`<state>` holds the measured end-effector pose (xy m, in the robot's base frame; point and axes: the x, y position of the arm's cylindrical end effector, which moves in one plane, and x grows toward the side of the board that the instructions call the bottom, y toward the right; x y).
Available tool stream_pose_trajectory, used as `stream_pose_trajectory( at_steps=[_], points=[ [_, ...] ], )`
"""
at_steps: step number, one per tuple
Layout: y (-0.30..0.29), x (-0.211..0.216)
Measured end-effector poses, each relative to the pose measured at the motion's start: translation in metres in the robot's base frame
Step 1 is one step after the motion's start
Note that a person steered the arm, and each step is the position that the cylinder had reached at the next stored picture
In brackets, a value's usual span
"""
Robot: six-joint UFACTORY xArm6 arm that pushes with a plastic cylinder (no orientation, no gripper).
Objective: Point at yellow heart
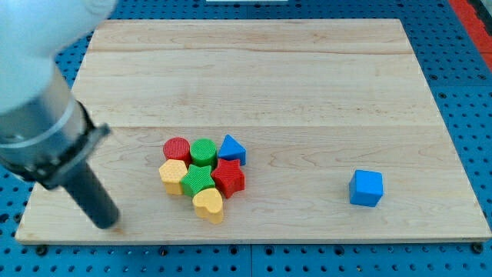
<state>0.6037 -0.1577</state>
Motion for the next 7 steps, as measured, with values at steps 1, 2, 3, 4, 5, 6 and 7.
stream_pose_trajectory(
  at_steps=[1,2,3,4,5,6,7],
  points=[
    [0.034,0.013],
    [0.031,0.015],
    [0.051,0.015],
    [0.074,0.015],
    [0.074,0.008],
    [0.079,0.002],
    [0.101,-0.017]
  ],
)
